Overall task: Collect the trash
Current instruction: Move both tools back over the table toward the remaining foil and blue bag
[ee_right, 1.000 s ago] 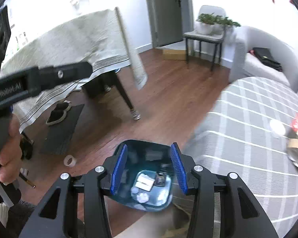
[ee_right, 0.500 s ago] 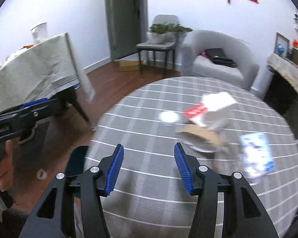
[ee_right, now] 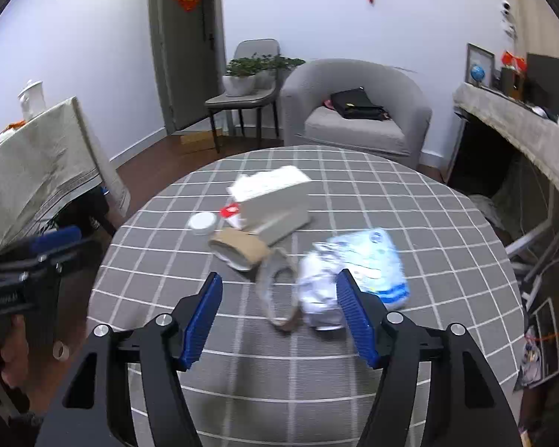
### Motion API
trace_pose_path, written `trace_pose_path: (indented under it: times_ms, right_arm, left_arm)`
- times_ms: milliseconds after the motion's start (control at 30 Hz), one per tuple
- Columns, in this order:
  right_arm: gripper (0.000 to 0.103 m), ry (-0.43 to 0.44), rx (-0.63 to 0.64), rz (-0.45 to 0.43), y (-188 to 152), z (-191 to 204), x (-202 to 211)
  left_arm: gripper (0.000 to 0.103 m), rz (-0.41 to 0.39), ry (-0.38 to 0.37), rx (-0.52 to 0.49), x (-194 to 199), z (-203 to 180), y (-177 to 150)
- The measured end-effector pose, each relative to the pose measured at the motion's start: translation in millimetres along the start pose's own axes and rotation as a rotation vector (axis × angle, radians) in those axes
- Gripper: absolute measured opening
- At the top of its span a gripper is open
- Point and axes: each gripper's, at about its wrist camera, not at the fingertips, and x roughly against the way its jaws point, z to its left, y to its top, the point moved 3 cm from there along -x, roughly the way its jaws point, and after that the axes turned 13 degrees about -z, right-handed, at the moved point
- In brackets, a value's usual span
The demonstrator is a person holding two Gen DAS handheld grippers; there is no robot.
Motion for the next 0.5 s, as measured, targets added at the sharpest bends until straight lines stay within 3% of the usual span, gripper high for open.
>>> trace_pose_path:
  times_ms: [233, 500]
  right_arm:
    - [0.065, 0.022, -0.132, 0.010, -0.9, -32.3, -8.0]
    - [0.065, 0.092, -0.176, 0.031, -2.9, -39.5, -15.5]
  left_arm:
    - [0.080, 0.051, -0.046, -0.021, -20.1, -32.1, -16.7]
    - [0.080, 0.107, -0.104, -0.017, -41.6, -62.9, -31.5]
